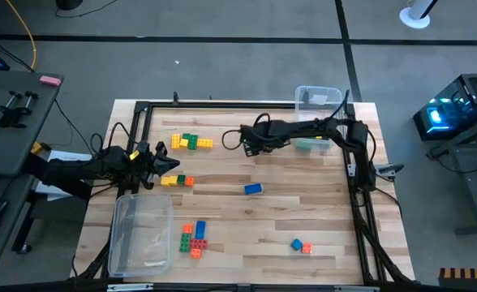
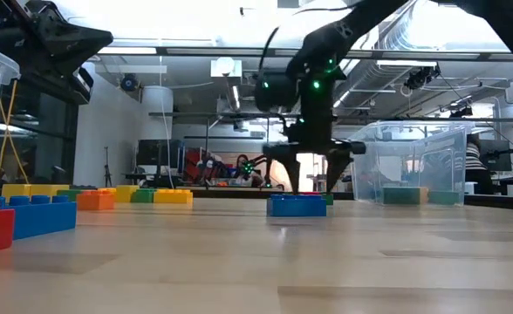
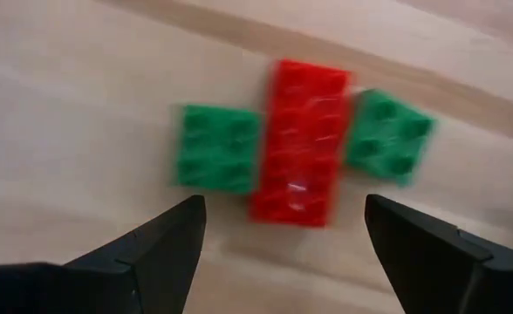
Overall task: Sort blocks by size
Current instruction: Put the top large red game piece into the right transparent bin
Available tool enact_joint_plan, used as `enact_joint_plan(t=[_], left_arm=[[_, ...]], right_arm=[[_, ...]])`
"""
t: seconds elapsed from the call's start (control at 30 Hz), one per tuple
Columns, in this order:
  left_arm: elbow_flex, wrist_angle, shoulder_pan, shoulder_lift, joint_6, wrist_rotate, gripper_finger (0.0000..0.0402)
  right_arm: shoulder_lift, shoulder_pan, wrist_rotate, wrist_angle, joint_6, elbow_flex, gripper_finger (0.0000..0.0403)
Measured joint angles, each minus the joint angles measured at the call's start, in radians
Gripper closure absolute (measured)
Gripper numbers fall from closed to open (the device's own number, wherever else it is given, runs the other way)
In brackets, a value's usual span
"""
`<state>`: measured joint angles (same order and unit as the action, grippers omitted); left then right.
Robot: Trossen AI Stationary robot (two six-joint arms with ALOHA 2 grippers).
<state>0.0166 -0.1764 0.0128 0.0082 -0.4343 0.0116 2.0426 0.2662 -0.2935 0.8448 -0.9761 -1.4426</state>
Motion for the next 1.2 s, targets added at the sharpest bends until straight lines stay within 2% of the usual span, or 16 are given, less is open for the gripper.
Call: enact_joint_plan(t=[0.33, 0.53, 0.8, 0.93, 1.2], left_arm=[[0.0, 0.0, 0.0, 0.0, 0.0, 0.0, 0.0401], [0.0, 0.0, 0.0, 0.0, 0.0, 0.0, 0.0402], [0.0, 0.0, 0.0, 0.0, 0.0, 0.0, 0.0401], [0.0, 0.0, 0.0, 0.0, 0.0, 0.0, 0.0402], [0.0, 0.0, 0.0, 0.0, 0.0, 0.0, 0.0401]], right_arm=[[-0.001, 0.029, 0.051, -0.071, 0.086, 0.004, 0.0125], [-0.001, 0.037, 0.049, -0.028, 0.084, 0.004, 0.014], [0.003, 0.043, 0.07, -0.037, 0.087, 0.005, 0.0144], [0.04, 0.047, 0.12, -0.047, 0.086, 0.003, 0.0144], [0.055, 0.049, 0.076, -0.064, 0.091, 0.003, 0.0148]])
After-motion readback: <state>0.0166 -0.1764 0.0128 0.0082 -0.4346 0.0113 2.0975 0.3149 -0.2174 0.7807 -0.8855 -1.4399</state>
